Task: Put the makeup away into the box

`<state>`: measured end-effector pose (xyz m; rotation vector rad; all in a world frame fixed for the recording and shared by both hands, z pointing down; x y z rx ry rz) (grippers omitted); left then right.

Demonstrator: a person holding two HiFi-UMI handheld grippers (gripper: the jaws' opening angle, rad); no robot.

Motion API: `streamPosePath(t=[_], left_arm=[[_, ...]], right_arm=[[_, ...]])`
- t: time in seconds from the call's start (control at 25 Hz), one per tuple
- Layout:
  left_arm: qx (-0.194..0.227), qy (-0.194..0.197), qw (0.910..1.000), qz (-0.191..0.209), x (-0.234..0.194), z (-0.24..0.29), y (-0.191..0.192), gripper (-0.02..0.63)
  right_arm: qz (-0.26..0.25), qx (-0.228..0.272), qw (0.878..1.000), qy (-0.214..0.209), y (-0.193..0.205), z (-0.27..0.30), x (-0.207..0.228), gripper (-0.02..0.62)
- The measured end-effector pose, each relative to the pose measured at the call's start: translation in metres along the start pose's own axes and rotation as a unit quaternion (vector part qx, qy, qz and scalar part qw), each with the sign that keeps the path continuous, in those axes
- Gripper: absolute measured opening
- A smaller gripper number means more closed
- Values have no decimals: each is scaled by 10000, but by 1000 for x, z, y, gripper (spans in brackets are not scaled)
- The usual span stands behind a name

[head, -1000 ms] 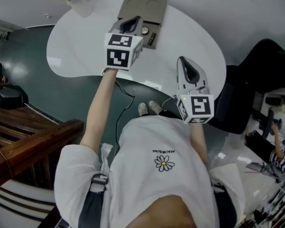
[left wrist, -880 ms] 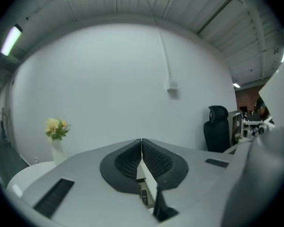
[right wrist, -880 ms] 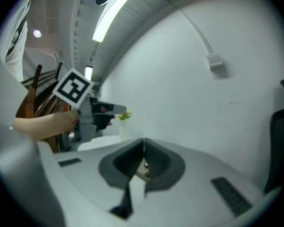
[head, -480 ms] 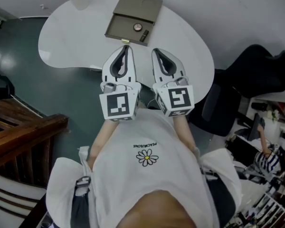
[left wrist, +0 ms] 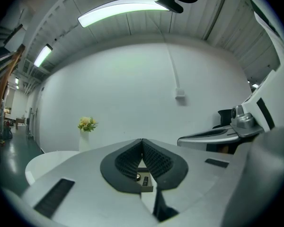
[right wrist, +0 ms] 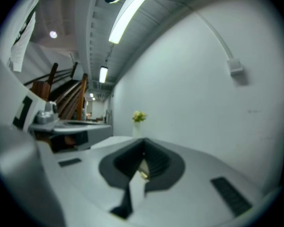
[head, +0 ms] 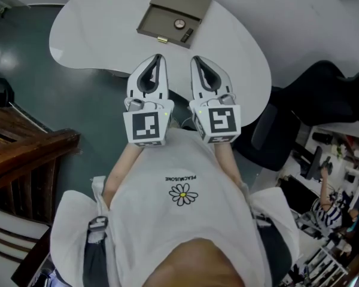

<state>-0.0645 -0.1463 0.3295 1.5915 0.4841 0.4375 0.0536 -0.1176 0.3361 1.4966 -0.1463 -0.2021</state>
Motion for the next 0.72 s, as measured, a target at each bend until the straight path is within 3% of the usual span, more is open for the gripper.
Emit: streamPosePath(t=[0.72], left_arm=[[61,-263,9990,-366,-13,-12,2,20]], right_arm=[[19,10,10000,13,2,-7,-4,29]])
Point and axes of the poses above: the fingertips, and each gripper's own axes: z forward along the fingers, x to its right, y out of its underside, the point moved 5 cm from there along -z, backward along the fingers, and after that the axes turned 4 degrees about x, right-handed, at the moved point
